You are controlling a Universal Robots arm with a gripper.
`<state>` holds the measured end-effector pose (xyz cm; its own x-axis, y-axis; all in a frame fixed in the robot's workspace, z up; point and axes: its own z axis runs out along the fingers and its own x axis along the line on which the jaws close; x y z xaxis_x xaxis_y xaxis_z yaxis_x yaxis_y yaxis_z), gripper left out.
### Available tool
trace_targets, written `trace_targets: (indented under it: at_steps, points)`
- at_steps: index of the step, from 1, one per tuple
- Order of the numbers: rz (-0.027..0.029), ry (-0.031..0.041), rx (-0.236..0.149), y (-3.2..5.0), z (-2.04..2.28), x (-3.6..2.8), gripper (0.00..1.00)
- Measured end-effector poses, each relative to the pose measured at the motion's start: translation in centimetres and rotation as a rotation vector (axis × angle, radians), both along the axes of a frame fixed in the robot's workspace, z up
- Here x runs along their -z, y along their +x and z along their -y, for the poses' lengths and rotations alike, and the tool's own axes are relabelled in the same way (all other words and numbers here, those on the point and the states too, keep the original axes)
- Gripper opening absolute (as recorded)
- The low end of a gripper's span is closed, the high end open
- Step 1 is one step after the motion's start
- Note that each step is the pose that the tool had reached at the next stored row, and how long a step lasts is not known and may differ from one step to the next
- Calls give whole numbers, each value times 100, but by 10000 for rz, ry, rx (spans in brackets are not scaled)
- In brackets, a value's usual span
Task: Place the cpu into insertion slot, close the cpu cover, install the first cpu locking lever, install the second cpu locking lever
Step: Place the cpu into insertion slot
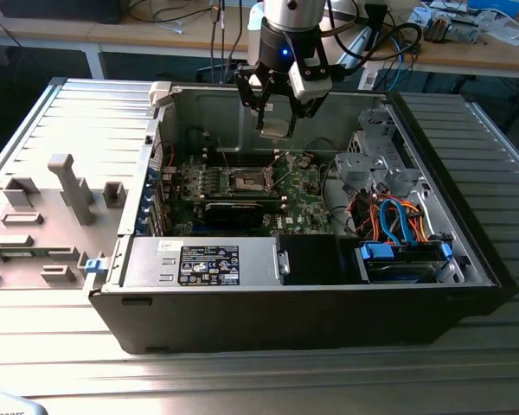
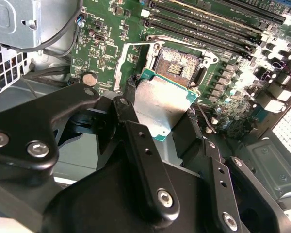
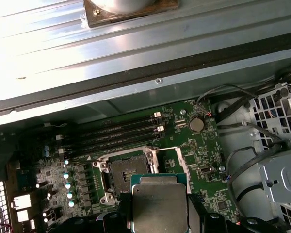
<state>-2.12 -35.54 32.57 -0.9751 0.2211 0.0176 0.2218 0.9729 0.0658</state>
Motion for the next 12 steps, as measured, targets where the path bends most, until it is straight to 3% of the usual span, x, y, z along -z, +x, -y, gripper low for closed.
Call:
trace_targets:
  at_steps: [12]
  points:
    - [0, 0, 97, 0, 0, 0, 55]
